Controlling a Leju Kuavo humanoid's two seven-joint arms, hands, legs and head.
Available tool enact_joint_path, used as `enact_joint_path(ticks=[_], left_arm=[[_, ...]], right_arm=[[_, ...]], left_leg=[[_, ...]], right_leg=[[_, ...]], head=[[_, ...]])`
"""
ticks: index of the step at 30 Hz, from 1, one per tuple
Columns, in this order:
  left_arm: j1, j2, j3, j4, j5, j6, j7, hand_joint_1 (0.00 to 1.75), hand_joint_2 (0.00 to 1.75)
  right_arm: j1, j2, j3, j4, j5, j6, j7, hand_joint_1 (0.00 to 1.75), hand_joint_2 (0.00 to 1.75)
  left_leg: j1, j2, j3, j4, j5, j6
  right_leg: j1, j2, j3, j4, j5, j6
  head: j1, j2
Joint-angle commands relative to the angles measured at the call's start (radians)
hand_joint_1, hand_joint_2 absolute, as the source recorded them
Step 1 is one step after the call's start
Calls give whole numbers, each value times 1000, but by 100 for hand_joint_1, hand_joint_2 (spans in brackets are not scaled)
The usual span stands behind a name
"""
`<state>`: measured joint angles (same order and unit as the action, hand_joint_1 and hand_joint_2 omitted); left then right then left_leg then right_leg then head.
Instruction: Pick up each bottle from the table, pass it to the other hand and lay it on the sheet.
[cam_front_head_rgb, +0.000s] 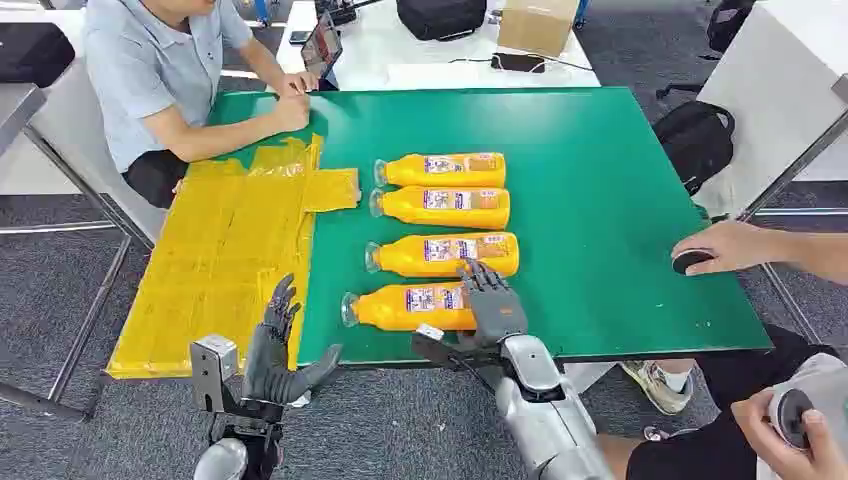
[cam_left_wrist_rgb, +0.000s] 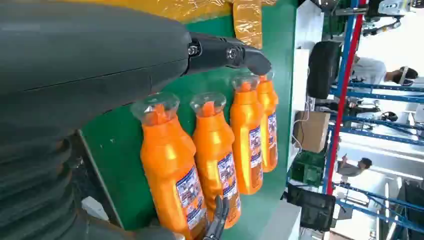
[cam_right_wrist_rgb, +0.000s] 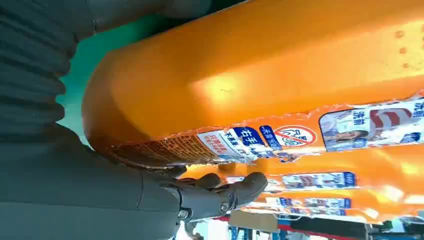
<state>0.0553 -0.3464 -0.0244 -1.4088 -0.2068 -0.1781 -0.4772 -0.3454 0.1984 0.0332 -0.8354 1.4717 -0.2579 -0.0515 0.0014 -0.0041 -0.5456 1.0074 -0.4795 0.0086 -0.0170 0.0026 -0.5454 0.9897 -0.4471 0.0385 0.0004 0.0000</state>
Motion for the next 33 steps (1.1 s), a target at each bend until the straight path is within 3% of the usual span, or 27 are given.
enact_joint_path(ticks=[1, 3, 5, 6, 10, 17, 22, 28, 30, 31, 32, 33], left_arm=[[-66, 5, 15, 97, 13, 5, 5, 0, 175], [-70, 5, 22, 102, 13, 6, 5, 0, 175], [-72, 3, 29, 104, 13, 8, 5, 0, 175], [-71, 3, 32, 104, 13, 9, 5, 0, 175], [-70, 3, 45, 102, 10, 10, -1, 0, 175], [-69, 2, 49, 100, 8, 9, -4, 0, 175], [-70, 1, 51, 100, 8, 10, -4, 0, 175], [-74, 2, 61, 86, 3, 9, -11, 0, 175], [-62, -1, 70, 60, 2, 15, -12, 0, 175], [-56, -1, 71, 49, 2, 16, -12, 0, 175], [-41, -1, 71, 21, 2, 17, -12, 0, 175], [-32, -3, 72, 2, 2, 17, -12, 0, 175]], right_arm=[[-103, -1, 41, 301, 45, 95, 36, 0, 175], [-120, -2, 49, 343, 47, 98, 45, 0, 175], [-136, -2, 39, 387, 36, 109, 58, 136, 175], [-140, -2, 37, 401, 35, 121, 62, 173, 175], [-151, 0, 34, 441, 27, 149, 77, 175, 175], [-144, 2, 24, 449, 13, 153, 69, 175, 175], [-139, -1, 21, 453, 7, 155, 62, 175, 175], [-115, -2, -21, 458, -62, 131, -7, 175, 175], [-90, 23, -68, 382, -147, 8, -112, 175, 175], [-83, 33, -82, 347, -179, -12, -150, 175, 175], [-46, 52, -102, 224, -259, -41, -221, 145, 175], [6, 64, -91, 57, -318, 7, -235, 143, 175]], left_leg=[[1, 0, 0, -1, 1, -1], [2, -1, 0, -1, 1, -1], [2, 0, 0, -1, 3, -1], [3, 1, 0, -2, 3, -1], [2, 5, 9, -2, 2, -1], [2, 3, 9, -2, 3, 0], [1, 6, 19, -1, -1, 0], [2, 1, 13, -2, 4, 0], [1, 5, 19, 0, -1, 1], [2, 3, 13, -1, 2, 0], [2, 5, 16, -1, 0, 0], [2, 8, 19, 0, -2, 0]], right_leg=[[1, 0, 1, -1, 1, -1], [2, -1, 1, -2, 2, -2], [3, 0, 0, -3, 3, -3], [3, 0, 0, -4, 4, -3], [2, 5, 7, -3, 4, -2], [3, 4, -2, -4, 6, -5], [2, 7, 15, -2, 4, -3], [3, 2, 8, -4, 7, -4], [2, 6, 6, -2, 4, -4], [3, 4, 1, -4, 7, -4], [3, 6, 3, -2, 5, -4], [3, 9, 9, -1, 4, -4]], head=[[0, 0], [0, 0], [0, 0], [0, 0], [0, 0], [0, 0], [0, 0], [0, 0], [0, 0], [0, 0], [0, 0], [0, 0]])
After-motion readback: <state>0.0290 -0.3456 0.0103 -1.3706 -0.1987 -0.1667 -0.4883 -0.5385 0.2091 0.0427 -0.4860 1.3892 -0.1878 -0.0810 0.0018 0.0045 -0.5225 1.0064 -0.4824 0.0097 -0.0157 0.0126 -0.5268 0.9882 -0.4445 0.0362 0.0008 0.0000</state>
